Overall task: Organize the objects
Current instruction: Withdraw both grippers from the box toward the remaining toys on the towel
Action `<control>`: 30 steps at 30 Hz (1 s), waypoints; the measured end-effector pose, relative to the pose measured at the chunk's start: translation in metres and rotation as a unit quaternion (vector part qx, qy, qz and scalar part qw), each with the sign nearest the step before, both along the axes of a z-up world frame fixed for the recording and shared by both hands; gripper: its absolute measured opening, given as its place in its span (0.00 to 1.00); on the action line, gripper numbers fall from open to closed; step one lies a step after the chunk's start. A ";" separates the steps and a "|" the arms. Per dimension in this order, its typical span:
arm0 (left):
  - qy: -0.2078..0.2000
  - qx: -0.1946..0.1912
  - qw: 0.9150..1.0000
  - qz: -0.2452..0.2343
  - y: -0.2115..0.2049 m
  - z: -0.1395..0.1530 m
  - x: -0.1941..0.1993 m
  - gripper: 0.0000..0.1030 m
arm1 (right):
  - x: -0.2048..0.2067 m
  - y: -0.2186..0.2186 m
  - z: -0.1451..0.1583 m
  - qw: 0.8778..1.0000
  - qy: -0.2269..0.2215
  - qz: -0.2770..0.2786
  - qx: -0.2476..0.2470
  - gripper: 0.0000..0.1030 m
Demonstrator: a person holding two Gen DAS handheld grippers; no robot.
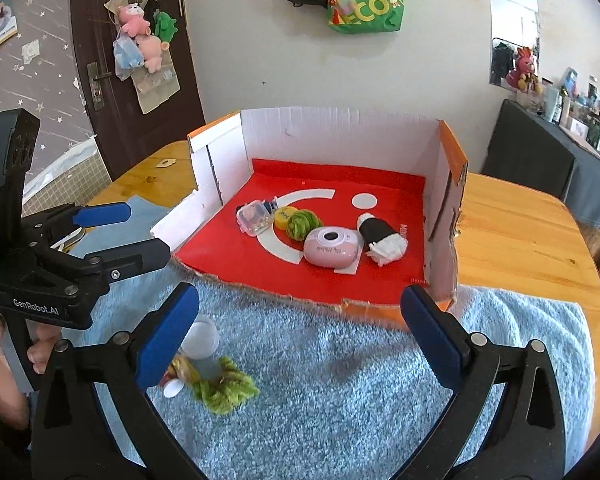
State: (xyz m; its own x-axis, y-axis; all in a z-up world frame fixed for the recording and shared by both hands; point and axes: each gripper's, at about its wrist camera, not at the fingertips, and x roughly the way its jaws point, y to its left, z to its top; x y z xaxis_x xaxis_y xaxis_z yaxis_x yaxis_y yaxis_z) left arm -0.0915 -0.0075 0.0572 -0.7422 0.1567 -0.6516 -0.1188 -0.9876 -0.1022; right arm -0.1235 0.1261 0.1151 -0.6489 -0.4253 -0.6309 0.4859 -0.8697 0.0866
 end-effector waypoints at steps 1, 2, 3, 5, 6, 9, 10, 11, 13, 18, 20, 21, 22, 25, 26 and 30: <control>-0.003 0.000 1.000 0.000 0.001 -0.002 0.002 1.00 | 0.001 0.000 -0.001 1.000 -0.001 0.000 0.002 1.00; -0.005 0.000 1.000 0.000 0.001 -0.003 0.003 1.00 | 0.002 0.000 -0.002 1.000 -0.002 0.000 0.003 1.00; -0.006 -0.002 1.000 -0.001 0.002 -0.004 0.005 1.00 | 0.003 0.000 -0.003 1.000 -0.003 0.000 0.004 1.00; -0.009 -0.005 1.000 -0.002 0.003 -0.007 0.008 1.00 | 0.005 0.000 -0.005 1.000 -0.005 0.001 0.004 1.00; -0.010 -0.007 1.000 -0.002 0.004 -0.008 0.009 1.00 | 0.006 0.000 -0.006 1.000 -0.007 0.001 0.004 1.00; -0.014 -0.009 1.000 -0.005 0.005 -0.011 0.015 1.00 | 0.008 0.000 -0.008 1.000 -0.010 0.000 0.005 1.00; -0.015 -0.009 1.000 -0.006 0.006 -0.012 0.017 1.00 | 0.009 0.000 -0.009 1.000 -0.011 -0.002 0.005 1.00; -0.016 -0.009 1.000 -0.007 0.006 -0.013 0.018 1.00 | 0.010 0.000 -0.010 1.000 -0.011 -0.002 0.006 1.00; -0.018 -0.009 1.000 -0.008 0.007 -0.014 0.021 1.00 | 0.011 0.001 -0.011 1.000 -0.013 -0.002 0.006 1.00; -0.028 -0.011 0.999 -0.014 0.011 -0.021 0.027 1.00 | 0.013 0.002 -0.016 1.000 -0.019 -0.003 0.007 1.00; -0.033 -0.012 0.999 -0.017 0.012 -0.024 0.029 1.00 | 0.014 0.003 -0.019 1.000 -0.023 -0.003 0.008 1.00; -0.035 -0.013 0.999 -0.018 0.013 -0.026 0.030 1.00 | 0.014 0.003 -0.021 1.000 -0.025 -0.002 0.009 1.00; -0.037 -0.013 0.999 -0.020 0.014 -0.027 0.031 1.00 | 0.014 0.003 -0.023 1.000 -0.027 -0.002 0.010 1.00; -0.042 -0.014 0.999 -0.024 0.016 -0.030 0.035 1.00 | 0.015 0.002 -0.027 0.999 -0.033 0.001 0.012 1.00; -0.044 -0.015 0.999 -0.025 0.017 -0.032 0.037 1.00 | 0.015 0.001 -0.028 0.999 -0.035 0.002 0.013 1.00; -0.052 -0.018 0.998 -0.033 0.022 -0.037 0.042 1.00 | 0.016 -0.002 -0.034 0.999 -0.042 0.009 0.016 1.00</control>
